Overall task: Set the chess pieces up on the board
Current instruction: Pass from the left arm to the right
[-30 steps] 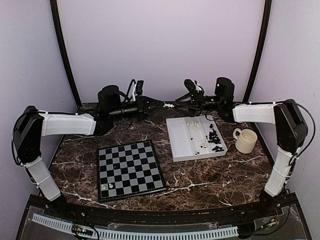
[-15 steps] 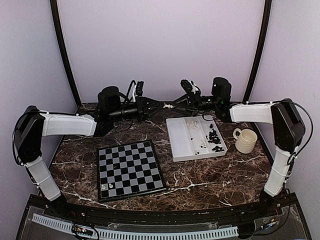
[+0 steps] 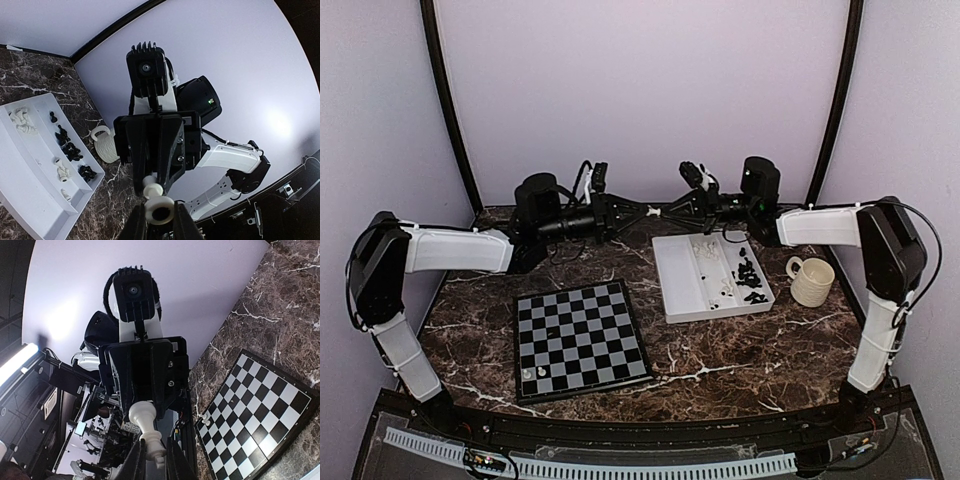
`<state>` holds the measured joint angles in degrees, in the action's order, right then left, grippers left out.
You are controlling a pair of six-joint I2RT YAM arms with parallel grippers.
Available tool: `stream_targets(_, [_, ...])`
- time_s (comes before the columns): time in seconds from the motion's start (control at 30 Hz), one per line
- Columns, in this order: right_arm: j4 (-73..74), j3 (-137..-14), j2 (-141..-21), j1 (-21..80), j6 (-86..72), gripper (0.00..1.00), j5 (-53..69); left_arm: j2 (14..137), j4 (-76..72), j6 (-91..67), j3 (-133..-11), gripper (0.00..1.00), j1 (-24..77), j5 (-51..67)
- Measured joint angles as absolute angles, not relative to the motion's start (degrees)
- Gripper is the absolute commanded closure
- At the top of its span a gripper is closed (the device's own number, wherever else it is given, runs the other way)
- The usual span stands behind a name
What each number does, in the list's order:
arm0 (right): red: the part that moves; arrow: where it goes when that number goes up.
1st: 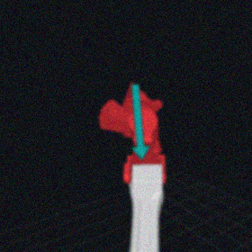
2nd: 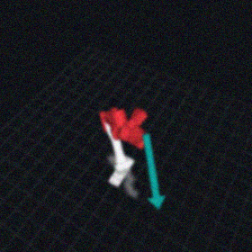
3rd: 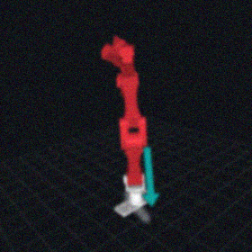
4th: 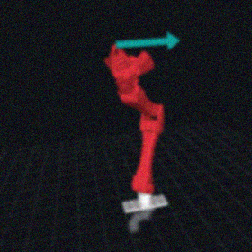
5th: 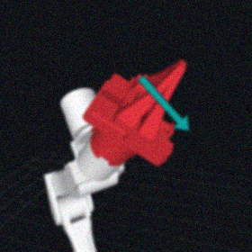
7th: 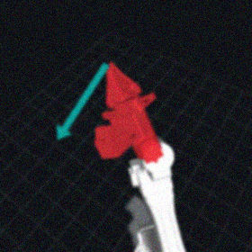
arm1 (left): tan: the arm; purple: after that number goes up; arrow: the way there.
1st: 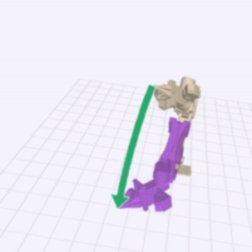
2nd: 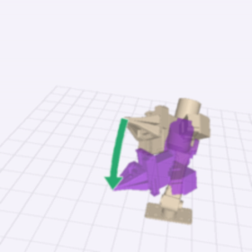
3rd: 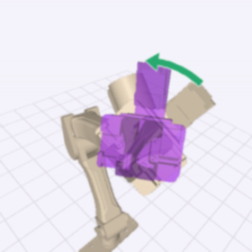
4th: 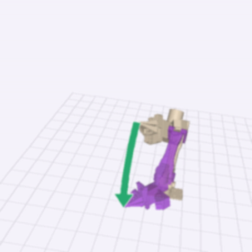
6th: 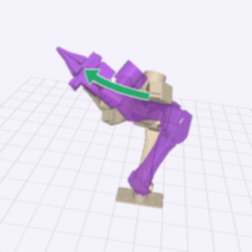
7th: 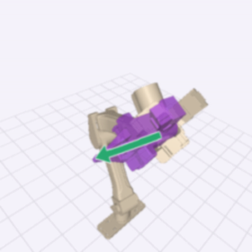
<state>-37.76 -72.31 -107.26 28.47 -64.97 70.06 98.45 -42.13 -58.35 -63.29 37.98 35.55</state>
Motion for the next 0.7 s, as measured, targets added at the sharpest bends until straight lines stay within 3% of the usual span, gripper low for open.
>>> stream_targets(0.07, [-37.93, -72.40, -107.42, 28.47, -65.19, 0.94, 70.04, 98.48, -42.15, -58.52, -63.26, 0.90, 37.98, 35.64])
stream_targets(0.23, [-36.53, -73.08, -107.48, 28.45, -63.11, 0.98, 70.08, 98.48, -42.02, -58.39, -63.24, 0.67, 37.91, 35.73])
stream_targets(0.4, [-17.96, -79.94, -107.46, 28.53, -46.94, 0.99, 68.27, 98.15, -37.76, -55.40, -63.24, 0.52, 37.58, 35.33])
stream_targets(0.7, [24.47, -95.11, -104.29, 32.08, -4.05, 0.98, 47.53, 84.64, -14.15, -40.32, -63.02, 0.49, 28.47, 29.30])
